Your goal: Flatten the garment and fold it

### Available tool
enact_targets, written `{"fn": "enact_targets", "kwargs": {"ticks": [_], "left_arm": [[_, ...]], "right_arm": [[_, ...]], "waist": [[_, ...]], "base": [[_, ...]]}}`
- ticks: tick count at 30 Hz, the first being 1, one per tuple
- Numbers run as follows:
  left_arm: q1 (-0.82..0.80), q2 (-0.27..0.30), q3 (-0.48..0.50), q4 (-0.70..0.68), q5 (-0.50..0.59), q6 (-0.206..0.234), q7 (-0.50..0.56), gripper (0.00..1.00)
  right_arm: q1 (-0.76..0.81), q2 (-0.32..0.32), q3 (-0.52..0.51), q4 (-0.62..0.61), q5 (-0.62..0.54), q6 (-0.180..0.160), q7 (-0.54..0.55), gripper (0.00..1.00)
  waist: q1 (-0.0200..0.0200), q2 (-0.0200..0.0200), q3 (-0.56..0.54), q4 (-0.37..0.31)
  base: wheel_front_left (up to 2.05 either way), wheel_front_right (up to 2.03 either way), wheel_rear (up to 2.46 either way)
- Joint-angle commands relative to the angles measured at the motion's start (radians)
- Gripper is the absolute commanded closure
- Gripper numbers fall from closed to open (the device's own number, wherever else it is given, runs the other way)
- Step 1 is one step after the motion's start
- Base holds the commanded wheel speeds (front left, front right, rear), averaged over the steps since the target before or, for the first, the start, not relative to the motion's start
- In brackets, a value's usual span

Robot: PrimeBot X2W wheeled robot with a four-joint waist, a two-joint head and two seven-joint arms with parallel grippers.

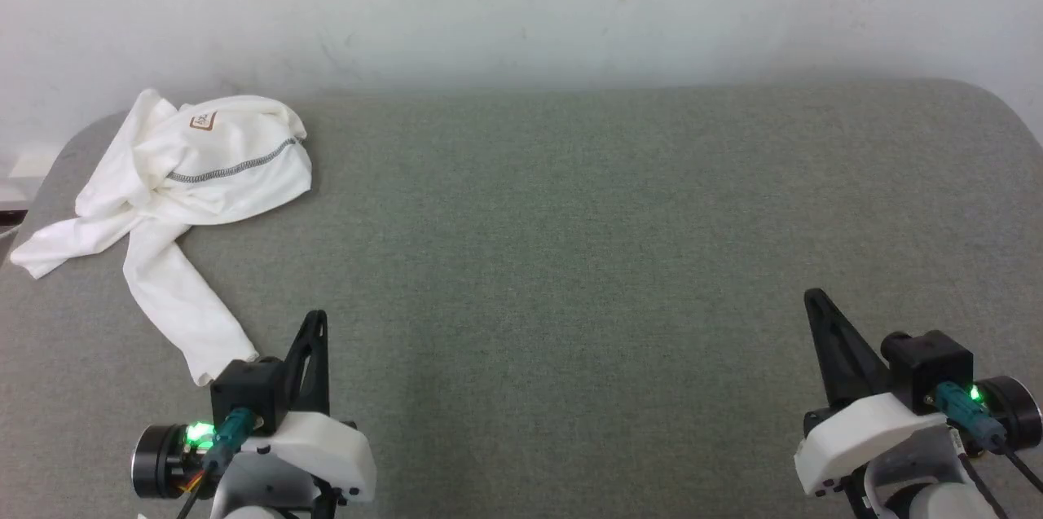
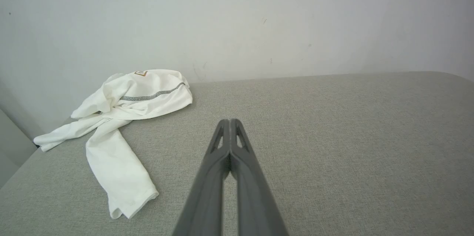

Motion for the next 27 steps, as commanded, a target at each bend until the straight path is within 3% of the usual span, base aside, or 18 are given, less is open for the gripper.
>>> {"fn": "enact_targets", "kwargs": {"ticks": [1,7,8,27], "left_arm": [[-0.012,-0.004,0.005,-0.004,0.006,-0.008,0.0,1.0],[-0.012,-0.004,0.005,-0.004,0.006,-0.008,0.0,1.0],[0.0,0.0,0.0,0.0,0.0,0.0,0.0,0.0],[-0.009,0.001,0.003,-0.011,-0.01,0.003,-0.014,0.0]], "right_arm": [[-0.014,0.003,0.0,0.001,-0.007,-0.002,0.0,1.0],[-0.014,0.003,0.0,0.001,-0.007,-0.002,0.0,1.0],[0.0,0.0,0.0,0.0,0.0,0.0,0.0,0.0],[-0.003,0.0,-0.014,-0.013,0.027,0.0,0.002,0.0]], "waist": [[0.0,-0.0001,0.0,0.0],[0.0,-0.0001,0.0,0.0],[0.0,-0.0001,0.0,0.0],[0.0,-0.0001,-0.004,0.003]], "base": [[0.0,0.0,0.0],[0.0,0.0,0.0],[0.0,0.0,0.0],[0.0,0.0,0.0]]}}
